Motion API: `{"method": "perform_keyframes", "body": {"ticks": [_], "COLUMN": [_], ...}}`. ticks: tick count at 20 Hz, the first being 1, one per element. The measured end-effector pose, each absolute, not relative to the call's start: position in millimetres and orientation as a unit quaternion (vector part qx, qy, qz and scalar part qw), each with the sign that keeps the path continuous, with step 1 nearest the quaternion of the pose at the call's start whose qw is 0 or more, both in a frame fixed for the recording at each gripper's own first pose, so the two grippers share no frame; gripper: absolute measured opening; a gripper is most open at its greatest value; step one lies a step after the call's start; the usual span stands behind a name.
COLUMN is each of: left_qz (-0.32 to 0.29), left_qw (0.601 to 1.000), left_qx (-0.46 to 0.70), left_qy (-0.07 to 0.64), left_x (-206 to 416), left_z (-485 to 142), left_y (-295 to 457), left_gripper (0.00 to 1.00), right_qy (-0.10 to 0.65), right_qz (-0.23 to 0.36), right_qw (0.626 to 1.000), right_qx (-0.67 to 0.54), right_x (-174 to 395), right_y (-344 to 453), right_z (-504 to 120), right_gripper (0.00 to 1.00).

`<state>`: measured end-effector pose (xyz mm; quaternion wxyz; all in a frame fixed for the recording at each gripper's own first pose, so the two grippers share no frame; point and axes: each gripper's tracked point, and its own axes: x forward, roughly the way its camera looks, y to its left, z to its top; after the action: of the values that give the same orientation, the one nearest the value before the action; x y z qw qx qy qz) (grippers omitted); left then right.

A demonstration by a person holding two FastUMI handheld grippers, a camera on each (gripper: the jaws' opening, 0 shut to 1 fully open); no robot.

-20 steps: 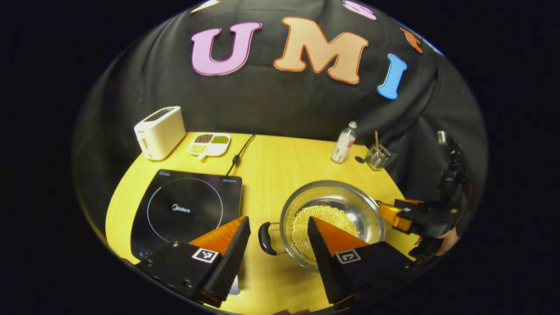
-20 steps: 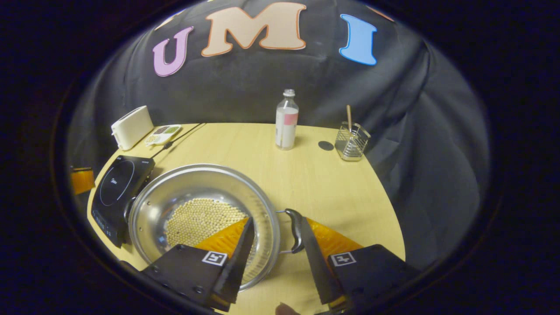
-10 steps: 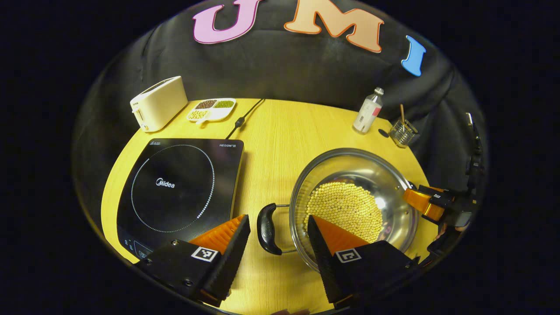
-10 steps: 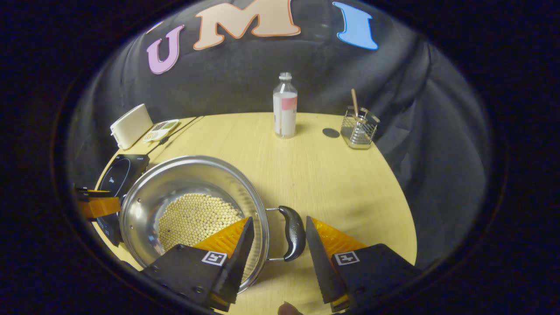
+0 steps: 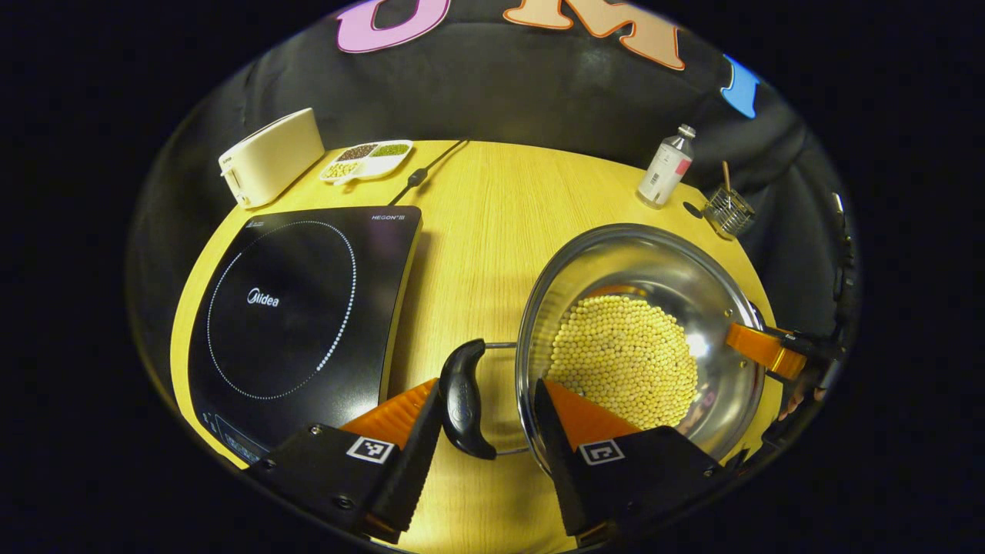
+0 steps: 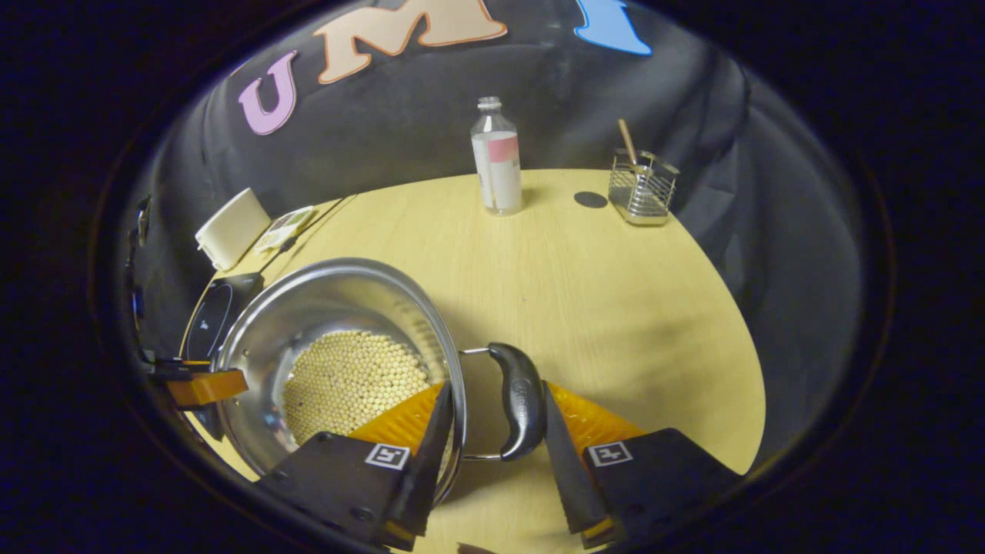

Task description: First push the handle of the pot to place it horizontally, then grasp the pot with both hands and set it on the induction cooktop.

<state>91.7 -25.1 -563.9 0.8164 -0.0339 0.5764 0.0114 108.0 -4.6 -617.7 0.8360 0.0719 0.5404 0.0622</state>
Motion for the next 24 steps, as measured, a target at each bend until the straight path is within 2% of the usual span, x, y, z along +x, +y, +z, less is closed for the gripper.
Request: {"method": "perform_keyframes", "body": {"ticks": [3, 4, 5, 8, 12, 16, 17, 24], "left_qz": [0.017, 0.018, 0.018, 0.011, 0.007, 0.001, 0.001, -0.001], "left_qw": [0.811, 0.812, 0.814, 0.815, 0.813, 0.818, 0.82, 0.831], "left_qx": [-0.051, -0.059, -0.064, -0.056, -0.055, -0.051, -0.051, -0.032], "left_qy": [0.582, 0.58, 0.576, 0.576, 0.58, 0.573, 0.571, 0.556], "left_x": [91.7, 93.4, 95.3, 96.9, 90.5, 87.5, 87.1, 87.2], "left_z": [-573.0, -573.4, -573.3, -572.5, -565.4, -547.1, -541.3, -504.3], "left_y": [-24.7, -24.3, -24.5, -24.2, -26.1, -23.1, -19.9, 20.1], "left_gripper": [0.68, 0.68, 0.65, 0.61, 0.55, 0.58, 0.55, 0.55], "right_qy": [0.541, 0.543, 0.544, 0.547, 0.558, 0.55, 0.55, 0.535], "right_qz": [0.07, 0.072, 0.072, 0.063, 0.052, 0.049, 0.049, 0.055], "right_qw": [0.835, 0.833, 0.832, 0.829, 0.821, 0.826, 0.825, 0.832], "right_qx": [0.075, 0.076, 0.082, 0.096, 0.109, 0.114, 0.117, 0.133], "right_x": [110.2, 108.8, 107.7, 107.4, 93.8, 88.0, 86.0, 78.8], "right_y": [-4.3, -4.4, -3.6, -3.2, -5.7, -4.6, -1.4, 36.5], "right_z": [-612.0, -612.6, -613.2, -612.3, -601.5, -584.3, -580.5, -547.5], "right_gripper": [0.67, 0.58, 0.63, 0.5, 0.46, 0.46, 0.46, 0.46]}}
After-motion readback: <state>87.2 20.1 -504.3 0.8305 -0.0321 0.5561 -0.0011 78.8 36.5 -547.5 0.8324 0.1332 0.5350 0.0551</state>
